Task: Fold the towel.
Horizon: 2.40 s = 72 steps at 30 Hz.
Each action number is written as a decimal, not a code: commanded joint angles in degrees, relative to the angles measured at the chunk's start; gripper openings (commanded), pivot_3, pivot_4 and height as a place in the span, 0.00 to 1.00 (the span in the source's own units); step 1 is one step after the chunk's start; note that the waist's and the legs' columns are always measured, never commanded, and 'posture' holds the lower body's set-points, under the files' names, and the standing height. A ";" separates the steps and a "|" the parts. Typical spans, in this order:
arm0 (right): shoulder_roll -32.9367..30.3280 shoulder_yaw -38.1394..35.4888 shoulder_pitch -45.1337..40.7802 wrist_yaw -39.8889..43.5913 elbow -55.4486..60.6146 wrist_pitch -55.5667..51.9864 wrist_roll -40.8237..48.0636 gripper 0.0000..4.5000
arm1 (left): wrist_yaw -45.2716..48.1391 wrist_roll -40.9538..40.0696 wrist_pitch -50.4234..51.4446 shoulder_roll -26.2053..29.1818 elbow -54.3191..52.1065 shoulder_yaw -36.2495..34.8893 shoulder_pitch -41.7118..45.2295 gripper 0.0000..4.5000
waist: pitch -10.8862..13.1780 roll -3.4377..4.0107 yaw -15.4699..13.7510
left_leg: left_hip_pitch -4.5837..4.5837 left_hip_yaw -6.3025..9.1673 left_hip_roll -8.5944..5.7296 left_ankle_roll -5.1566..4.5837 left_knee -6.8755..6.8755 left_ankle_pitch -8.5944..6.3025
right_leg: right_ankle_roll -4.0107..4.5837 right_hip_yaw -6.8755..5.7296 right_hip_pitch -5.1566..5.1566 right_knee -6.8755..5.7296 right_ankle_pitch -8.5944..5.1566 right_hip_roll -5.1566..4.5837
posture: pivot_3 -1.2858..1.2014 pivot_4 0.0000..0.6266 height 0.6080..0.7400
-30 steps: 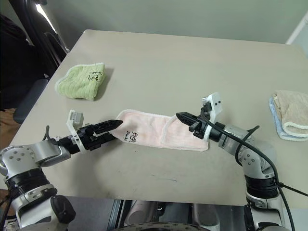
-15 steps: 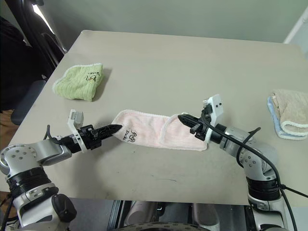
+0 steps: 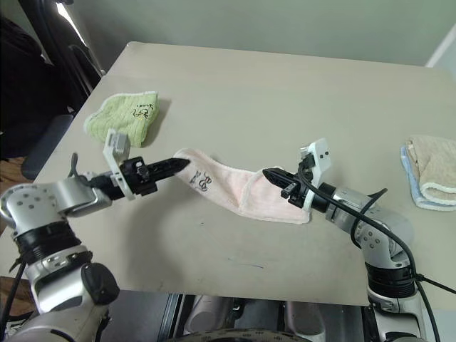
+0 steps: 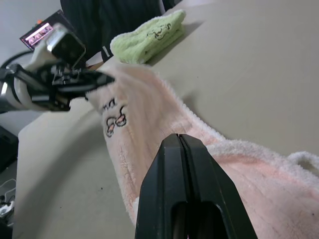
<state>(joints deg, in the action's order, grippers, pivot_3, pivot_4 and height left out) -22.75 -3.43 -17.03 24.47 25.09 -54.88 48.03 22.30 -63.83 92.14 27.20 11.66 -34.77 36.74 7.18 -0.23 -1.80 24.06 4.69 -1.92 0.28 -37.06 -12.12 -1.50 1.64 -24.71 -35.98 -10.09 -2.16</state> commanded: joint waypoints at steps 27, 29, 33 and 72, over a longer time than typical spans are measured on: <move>-11.09 -25.81 13.97 -9.69 10.81 0.92 9.87 0.00 | 29.21 15.68 -17.44 -13.14 6.63 45.15 11.91 0.01 | 0.13 -0.17 -0.05 | 0.03 -0.12 -0.03 -0.47 -0.06 0.23 | -1.71 0.11 0.15 0.09 -0.06 -0.10 | 0.52 0.24 0.95; -11.05 -25.77 14.73 -10.33 11.26 1.13 9.93 0.00 | 29.48 17.73 -18.83 -14.44 7.18 46.79 11.63 0.01 | 0.13 -0.17 -0.12 | 0.04 -0.12 -0.05 -0.52 -0.06 0.21 | -1.78 0.12 0.17 0.11 -0.09 -0.11 | 0.52 0.24 0.95; -11.12 -25.60 15.32 -11.49 11.99 1.32 10.53 0.00 | 31.73 21.37 -21.27 -14.46 6.69 50.37 10.75 0.01 | 0.13 -0.17 -0.24 | 0.09 -0.14 -0.14 -0.62 -0.07 0.20 | -1.89 0.18 0.17 0.18 -0.07 -0.19 | 0.52 0.24 0.95; -13.20 -17.24 10.85 -4.27 10.63 7.32 9.14 0.00 | 37.86 27.05 -48.92 -9.07 -8.86 35.79 4.97 0.85 | 0.13 -0.16 -0.16 | 0.13 -0.15 -0.28 -0.84 -0.12 0.25 | -2.07 0.23 0.15 0.19 0.00 -0.29 | 0.52 0.24 0.95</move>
<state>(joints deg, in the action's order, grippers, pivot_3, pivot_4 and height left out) -34.69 -21.20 -4.44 18.82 35.06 -48.83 57.14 58.50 -38.99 48.58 16.52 3.47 1.78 42.24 7.31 -0.39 -1.96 24.19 4.54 -2.20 -0.56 -37.18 -11.87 -3.57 1.87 -24.56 -35.80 -10.08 -2.45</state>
